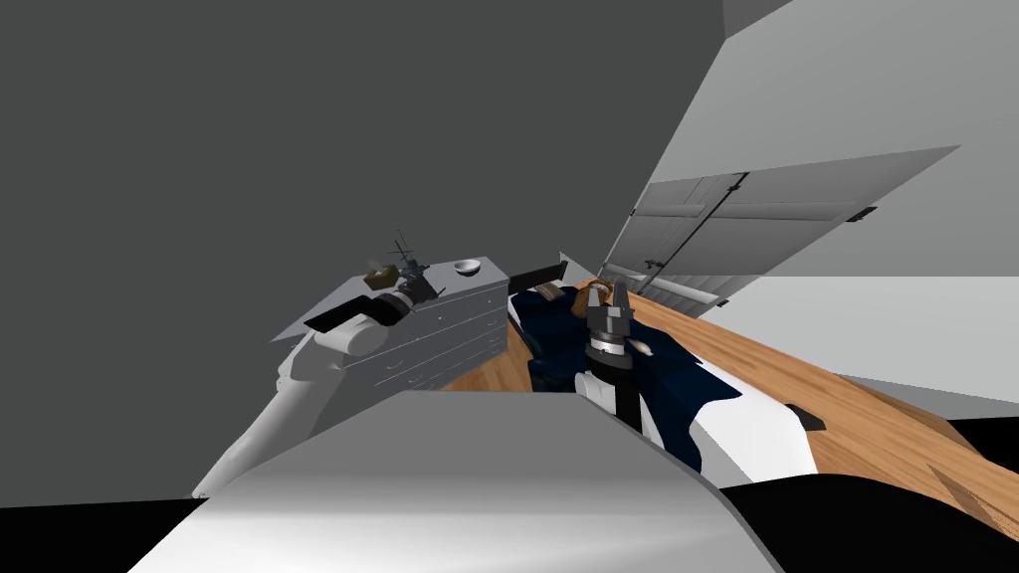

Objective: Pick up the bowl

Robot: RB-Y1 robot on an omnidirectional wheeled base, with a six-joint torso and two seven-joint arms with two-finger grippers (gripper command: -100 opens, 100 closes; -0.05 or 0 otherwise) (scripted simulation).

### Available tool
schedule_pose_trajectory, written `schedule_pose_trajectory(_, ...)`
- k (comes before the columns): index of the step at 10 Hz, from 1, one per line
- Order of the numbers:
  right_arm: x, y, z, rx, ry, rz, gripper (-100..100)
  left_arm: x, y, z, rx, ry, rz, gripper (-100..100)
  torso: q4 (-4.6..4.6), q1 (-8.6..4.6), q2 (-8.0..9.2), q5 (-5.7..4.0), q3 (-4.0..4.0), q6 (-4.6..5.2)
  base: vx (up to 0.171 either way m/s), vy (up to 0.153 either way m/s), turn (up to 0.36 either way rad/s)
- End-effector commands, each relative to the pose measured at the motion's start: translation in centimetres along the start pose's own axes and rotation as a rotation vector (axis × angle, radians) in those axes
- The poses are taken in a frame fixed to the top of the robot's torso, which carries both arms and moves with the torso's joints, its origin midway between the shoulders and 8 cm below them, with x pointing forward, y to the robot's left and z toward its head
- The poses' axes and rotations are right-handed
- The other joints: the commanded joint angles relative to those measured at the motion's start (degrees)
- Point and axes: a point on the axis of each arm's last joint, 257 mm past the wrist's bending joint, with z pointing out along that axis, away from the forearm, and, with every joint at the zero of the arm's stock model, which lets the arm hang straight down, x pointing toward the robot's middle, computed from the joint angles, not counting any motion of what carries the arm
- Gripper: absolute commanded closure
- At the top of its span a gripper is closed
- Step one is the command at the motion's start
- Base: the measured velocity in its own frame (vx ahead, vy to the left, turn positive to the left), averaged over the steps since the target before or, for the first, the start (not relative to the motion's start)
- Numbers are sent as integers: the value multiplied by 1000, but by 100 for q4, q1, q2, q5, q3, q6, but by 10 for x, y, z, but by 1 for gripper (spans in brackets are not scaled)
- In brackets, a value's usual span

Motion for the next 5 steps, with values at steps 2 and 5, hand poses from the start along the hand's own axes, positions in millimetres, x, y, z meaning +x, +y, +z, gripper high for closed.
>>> schedule_pose_trajectory(2, 0, 0, 0, 0, 0, 0, 0, -7, 9, 0, -66, -19, -9, -100, 0, 0, 1, 1, 0, -2, -12, -5, -15)
schedule_pose_trajectory(5, 0, 0, 0, 0, 0, 0, 0, -14, 11, 0, -131, -35, -23, -100, -1, -2, -2, 0, -1, -2, -7, -11, -41)
